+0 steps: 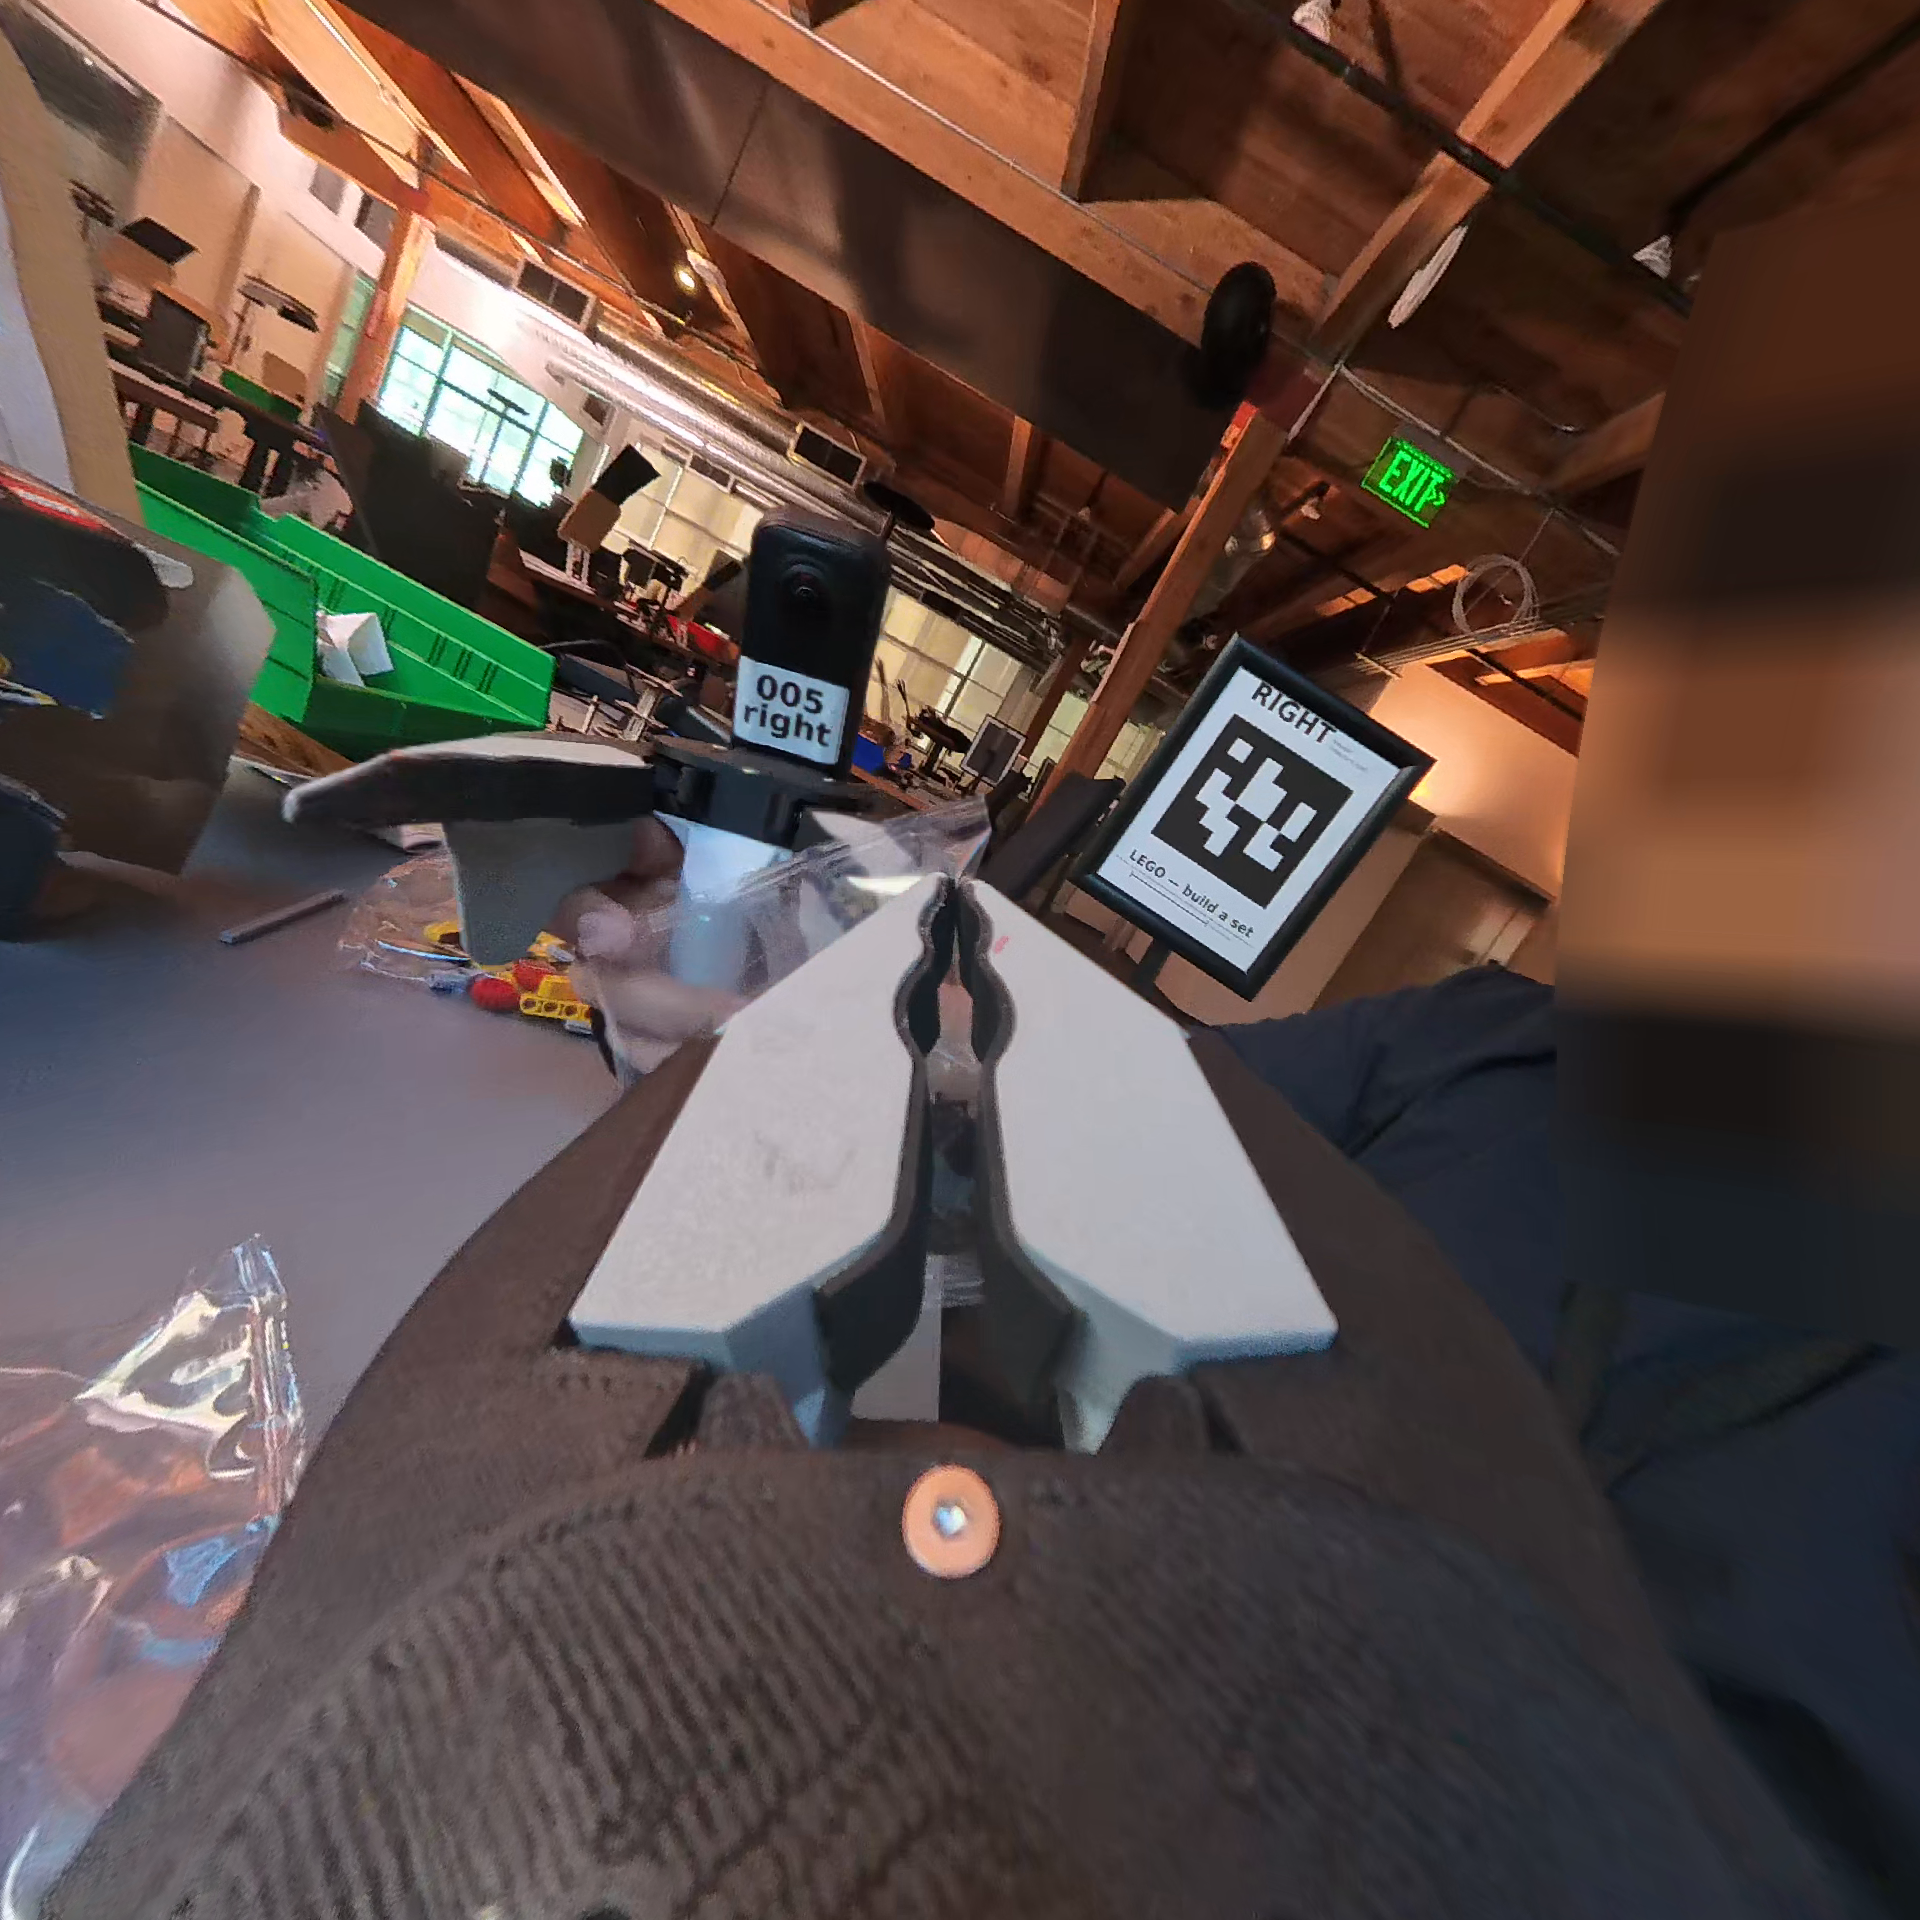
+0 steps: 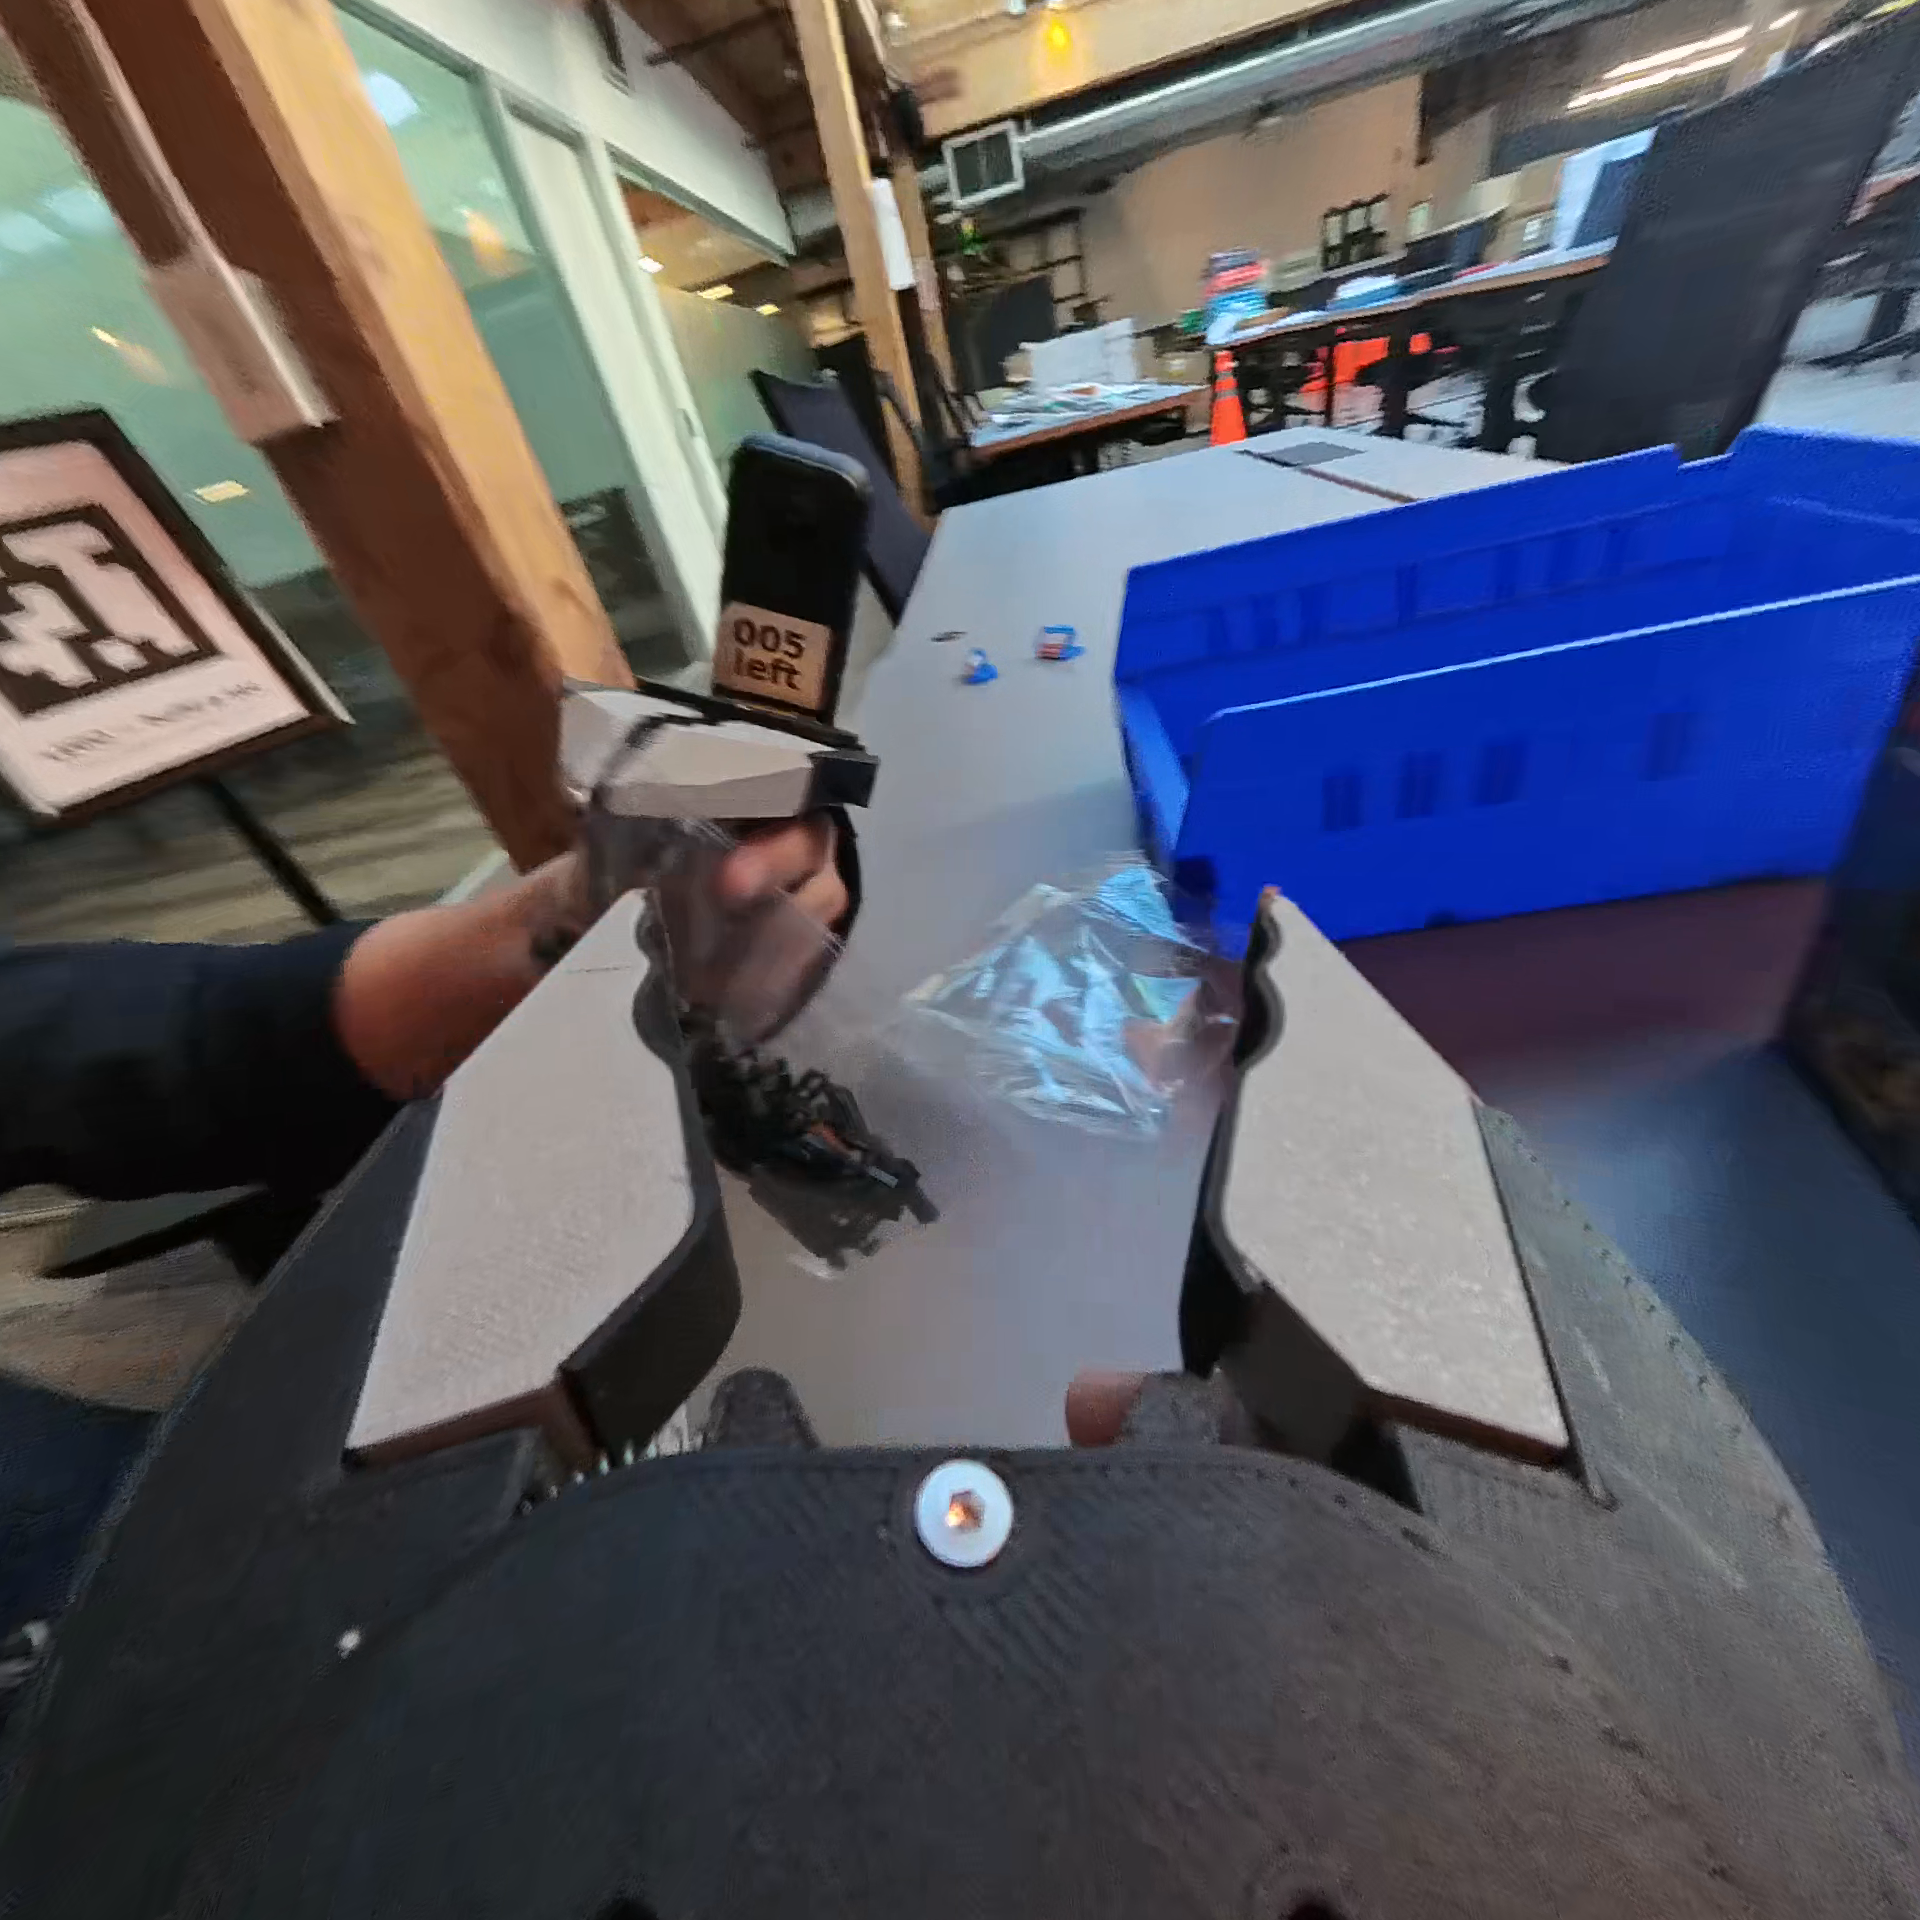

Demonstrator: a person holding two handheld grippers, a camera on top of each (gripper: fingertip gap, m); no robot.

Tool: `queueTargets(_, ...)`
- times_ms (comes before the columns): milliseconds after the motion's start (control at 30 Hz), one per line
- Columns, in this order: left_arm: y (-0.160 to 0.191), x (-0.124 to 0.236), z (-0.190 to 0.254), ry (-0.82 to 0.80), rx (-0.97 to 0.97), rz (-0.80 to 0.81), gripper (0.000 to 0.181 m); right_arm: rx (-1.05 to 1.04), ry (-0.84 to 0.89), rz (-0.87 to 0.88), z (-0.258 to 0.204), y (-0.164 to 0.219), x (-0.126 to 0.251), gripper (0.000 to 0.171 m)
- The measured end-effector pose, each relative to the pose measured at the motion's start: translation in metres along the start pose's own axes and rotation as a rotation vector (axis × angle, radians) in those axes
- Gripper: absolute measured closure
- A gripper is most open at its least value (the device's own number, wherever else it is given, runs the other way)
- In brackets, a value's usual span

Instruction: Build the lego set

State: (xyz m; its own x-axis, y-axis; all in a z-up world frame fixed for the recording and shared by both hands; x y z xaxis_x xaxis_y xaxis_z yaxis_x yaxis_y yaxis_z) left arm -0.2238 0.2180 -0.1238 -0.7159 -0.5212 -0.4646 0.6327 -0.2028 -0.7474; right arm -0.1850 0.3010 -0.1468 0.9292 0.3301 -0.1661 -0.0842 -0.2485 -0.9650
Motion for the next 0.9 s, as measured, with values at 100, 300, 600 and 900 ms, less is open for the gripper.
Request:
queueTargets(100,-0.002,0.001,0.0,0.001,-0.004,0.004,0.181,0.041,-0.073,-0.045,-0.009,0.005,0.001,0.074)
queueTargets(300,-0.005,0.011,-0.002,-0.052,-0.037,-0.065,0.181,0.081,-0.19,-0.089,-0.023,0.005,0.008,0.171)
queueTargets(600,-0.031,0.051,-0.009,-0.567,-0.492,-0.392,0.156,0.051,-0.079,-0.163,-0.006,0.01,0.01,0.171)
queueTargets(900,0.015,0.03,-0.035,-0.747,-0.773,-0.73,0.142,-0.216,0.081,-0.172,0.022,0.017,0.012,0.171)
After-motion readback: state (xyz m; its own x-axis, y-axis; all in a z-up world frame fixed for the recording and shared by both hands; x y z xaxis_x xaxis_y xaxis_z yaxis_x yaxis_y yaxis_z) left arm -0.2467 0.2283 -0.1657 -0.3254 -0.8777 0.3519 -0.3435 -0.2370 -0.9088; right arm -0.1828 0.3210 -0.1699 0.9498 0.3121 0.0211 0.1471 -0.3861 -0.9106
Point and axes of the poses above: each gripper's, where its closed fingertips meet, x back along the fingers, y out of its underside, z = x × y across the jaws, the point moved 4 cm from there along x, back along the fingers, and after that the axes turned 12 degrees about z, right-handed, at the moved point
